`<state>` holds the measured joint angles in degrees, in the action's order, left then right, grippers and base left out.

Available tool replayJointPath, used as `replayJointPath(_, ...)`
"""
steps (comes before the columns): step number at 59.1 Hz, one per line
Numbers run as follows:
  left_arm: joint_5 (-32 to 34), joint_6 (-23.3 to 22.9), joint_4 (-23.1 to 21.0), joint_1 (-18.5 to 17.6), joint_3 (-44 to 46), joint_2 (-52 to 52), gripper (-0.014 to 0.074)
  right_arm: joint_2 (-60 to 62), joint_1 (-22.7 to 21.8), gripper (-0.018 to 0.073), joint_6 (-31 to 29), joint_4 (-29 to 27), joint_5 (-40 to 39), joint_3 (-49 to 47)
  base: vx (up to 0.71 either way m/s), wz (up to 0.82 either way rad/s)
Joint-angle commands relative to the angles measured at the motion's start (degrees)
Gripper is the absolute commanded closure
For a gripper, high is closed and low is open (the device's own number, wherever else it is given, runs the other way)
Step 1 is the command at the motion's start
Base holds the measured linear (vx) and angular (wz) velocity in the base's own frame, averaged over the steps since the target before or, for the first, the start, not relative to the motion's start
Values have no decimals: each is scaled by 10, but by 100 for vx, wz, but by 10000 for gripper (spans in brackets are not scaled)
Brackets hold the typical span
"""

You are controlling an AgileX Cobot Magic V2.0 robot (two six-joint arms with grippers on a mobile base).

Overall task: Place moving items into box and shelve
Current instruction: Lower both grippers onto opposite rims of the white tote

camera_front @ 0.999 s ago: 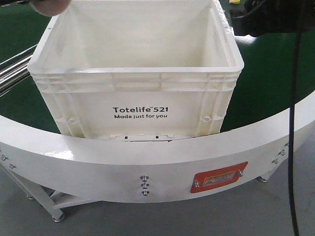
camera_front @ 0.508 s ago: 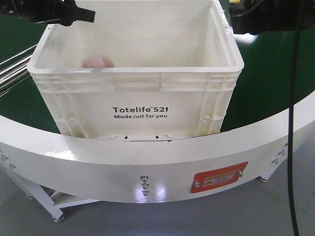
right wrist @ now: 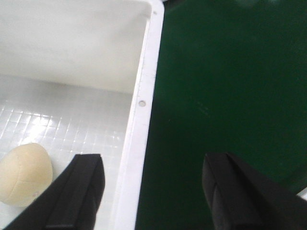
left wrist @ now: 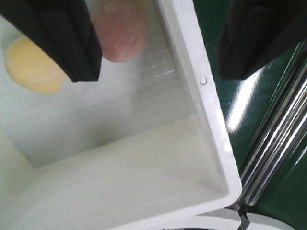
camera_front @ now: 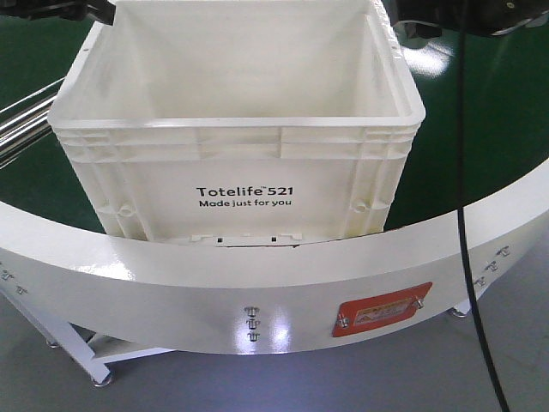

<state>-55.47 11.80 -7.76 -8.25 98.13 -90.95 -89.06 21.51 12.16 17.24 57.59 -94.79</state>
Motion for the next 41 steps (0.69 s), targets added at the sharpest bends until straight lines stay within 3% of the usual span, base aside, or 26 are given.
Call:
replayJointPath(1, 26, -36, 16, -7, 22, 10, 6, -18, -4, 71, 3, 3, 14, -65, 0, 0)
replayJointPath(21, -104, -89, 55, -7, 146, -81, 6, -130, -4, 71, 6, 2, 74, -154, 0, 0)
replayJointPath(41, -136, -112, 87, -7, 150, -123, 6, -169, -4, 71, 19, 3, 74, -154, 0, 0)
